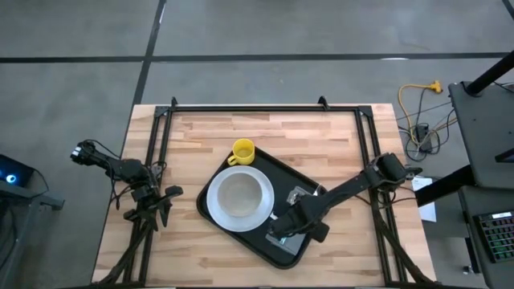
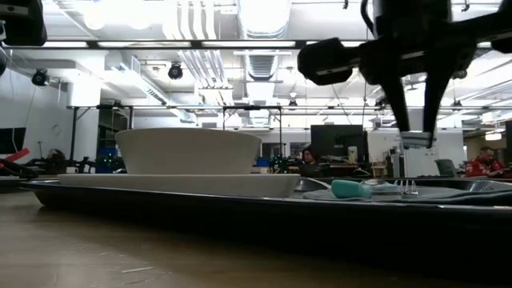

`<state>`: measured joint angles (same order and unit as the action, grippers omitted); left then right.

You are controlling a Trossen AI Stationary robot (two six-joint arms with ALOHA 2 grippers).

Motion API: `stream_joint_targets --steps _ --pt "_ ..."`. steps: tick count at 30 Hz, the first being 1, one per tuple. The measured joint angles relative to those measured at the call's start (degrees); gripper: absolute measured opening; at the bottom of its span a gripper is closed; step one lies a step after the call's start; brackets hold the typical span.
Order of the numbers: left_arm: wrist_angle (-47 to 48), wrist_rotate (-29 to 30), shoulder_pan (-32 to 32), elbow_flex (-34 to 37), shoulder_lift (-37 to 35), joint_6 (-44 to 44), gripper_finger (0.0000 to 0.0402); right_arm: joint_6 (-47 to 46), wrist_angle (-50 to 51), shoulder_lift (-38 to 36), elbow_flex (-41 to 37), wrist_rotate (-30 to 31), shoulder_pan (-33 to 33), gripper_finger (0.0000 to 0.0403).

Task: Set up tray
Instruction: Put the blue knife on the gray napkin to the right of the blue fork

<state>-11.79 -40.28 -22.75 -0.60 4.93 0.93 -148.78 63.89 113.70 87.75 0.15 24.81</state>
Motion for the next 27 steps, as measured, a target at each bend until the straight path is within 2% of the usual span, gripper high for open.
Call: stream_joint_targets --steps 8,12,19,27 --pt "0.0 0.0 0.0 0.0 0.0 0.0 0.0112 -0.7 -1.0 -0.1 -0.3 0.0 3.0 0.0024" --pt "0.0 0.0 0.0 0.0 0.0 0.0 0.0112 -2.2 -4.0 -0.1 -2.9 0.0 4.5 0.0024" --pt "0.0 0.0 0.0 0.0 0.0 0.0 0.0112 -1.8 -12.3 -0.1 -8.0 -0.1 4.5 0.0024" --pt "0.0 0.0 0.0 0.0 0.0 0.0 0.0112 -2.1 -13.0 -0.1 -7.7 -0.2 4.6 0.0024"
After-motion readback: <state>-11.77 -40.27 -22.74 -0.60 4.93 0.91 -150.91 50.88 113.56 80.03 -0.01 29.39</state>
